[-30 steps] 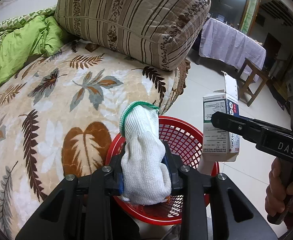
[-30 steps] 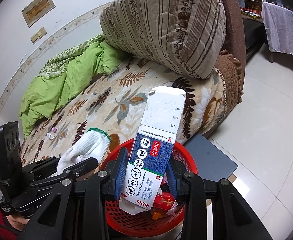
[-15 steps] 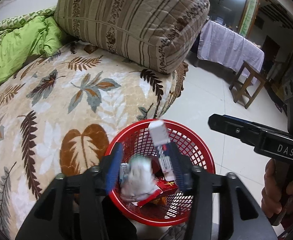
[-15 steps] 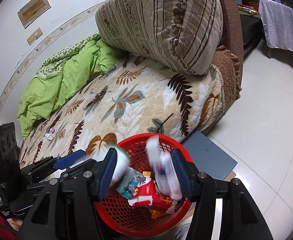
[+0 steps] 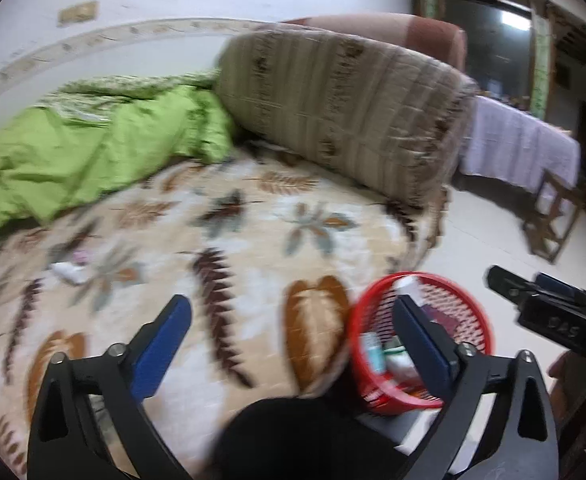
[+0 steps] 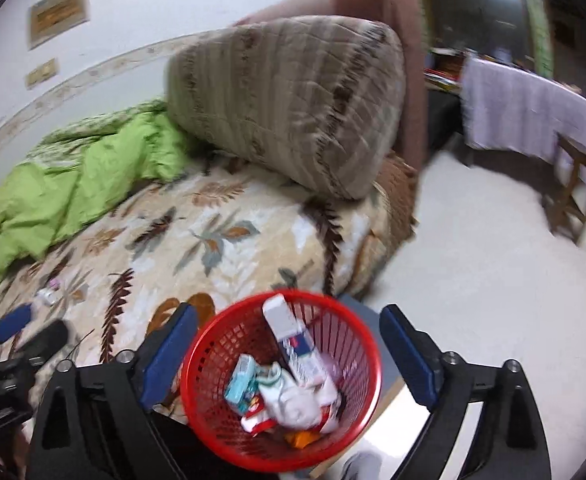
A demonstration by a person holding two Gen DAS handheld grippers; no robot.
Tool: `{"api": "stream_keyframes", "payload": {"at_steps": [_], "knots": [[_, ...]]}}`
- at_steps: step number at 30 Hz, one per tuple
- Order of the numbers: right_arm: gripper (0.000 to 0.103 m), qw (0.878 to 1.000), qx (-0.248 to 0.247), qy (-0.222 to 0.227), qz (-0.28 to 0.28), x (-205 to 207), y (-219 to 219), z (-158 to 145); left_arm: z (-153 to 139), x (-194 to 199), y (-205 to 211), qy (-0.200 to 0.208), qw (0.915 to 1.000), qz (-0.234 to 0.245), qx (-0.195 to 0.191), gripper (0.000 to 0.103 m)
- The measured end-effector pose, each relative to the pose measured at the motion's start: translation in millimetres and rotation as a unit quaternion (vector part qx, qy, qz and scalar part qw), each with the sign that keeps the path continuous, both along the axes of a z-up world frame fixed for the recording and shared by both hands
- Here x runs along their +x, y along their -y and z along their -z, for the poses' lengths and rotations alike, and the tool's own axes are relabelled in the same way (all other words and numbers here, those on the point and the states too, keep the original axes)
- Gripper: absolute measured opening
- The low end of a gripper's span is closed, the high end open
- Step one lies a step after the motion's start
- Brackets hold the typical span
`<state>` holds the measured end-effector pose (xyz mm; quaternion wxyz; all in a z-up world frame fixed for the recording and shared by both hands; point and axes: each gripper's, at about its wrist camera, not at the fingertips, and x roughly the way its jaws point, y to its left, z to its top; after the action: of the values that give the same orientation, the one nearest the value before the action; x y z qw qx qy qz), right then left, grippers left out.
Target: Collect trash
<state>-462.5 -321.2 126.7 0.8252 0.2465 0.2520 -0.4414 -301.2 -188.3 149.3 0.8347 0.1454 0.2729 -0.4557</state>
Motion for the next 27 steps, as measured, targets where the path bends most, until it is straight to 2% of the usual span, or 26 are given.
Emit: {"api": "stream_keyframes", "payload": {"at_steps": [2, 5, 8, 10, 15, 19, 27], "knots": [[0.098, 1.000, 0.020, 0.020, -0.009, 0.4, -12.7, 3.1, 1.5, 4.9, -20.5, 0.009, 0.9994, -0.032, 0.004, 0.103], [0.098, 0.998, 0.059, 0.011, -0.036, 7.9, -22.9, 9.6, 4.2, 9.5, -41.1, 0.027, 0.9959, -0.086, 0.011, 0.103], [0.098, 0.998, 0.054, -0.014, -0.042, 14.2, -34.9, 10.5, 7.6, 13.9, -50.4, 0.046, 0.9913, -0.119, 0.030, 0.103], [0.098, 0.998, 0.045, -0.034, -0.037, 16.9, -38.6, 7.9, 11.1, 17.3, -50.7, 0.057, 0.9879, -0.132, 0.059, 0.103], [0.098, 0.997, 0.026, -0.060, -0.041, 22.3, -46.3, 7.9, 18.2, 17.8, -49.1, 0.065, 0.9838, -0.140, 0.090, 0.103], [0.098, 0.997, 0.021, -0.067, -0.043, 24.1, -47.4, 8.3, 20.9, 22.5, -49.1, 0.025, 0.9873, -0.130, 0.088, 0.103], [0.098, 0.997, 0.012, -0.065, -0.050, 26.0, -51.4, 6.1, 19.9, 19.5, -49.1, 0.031, 0.9867, -0.137, 0.082, 0.103]]}}
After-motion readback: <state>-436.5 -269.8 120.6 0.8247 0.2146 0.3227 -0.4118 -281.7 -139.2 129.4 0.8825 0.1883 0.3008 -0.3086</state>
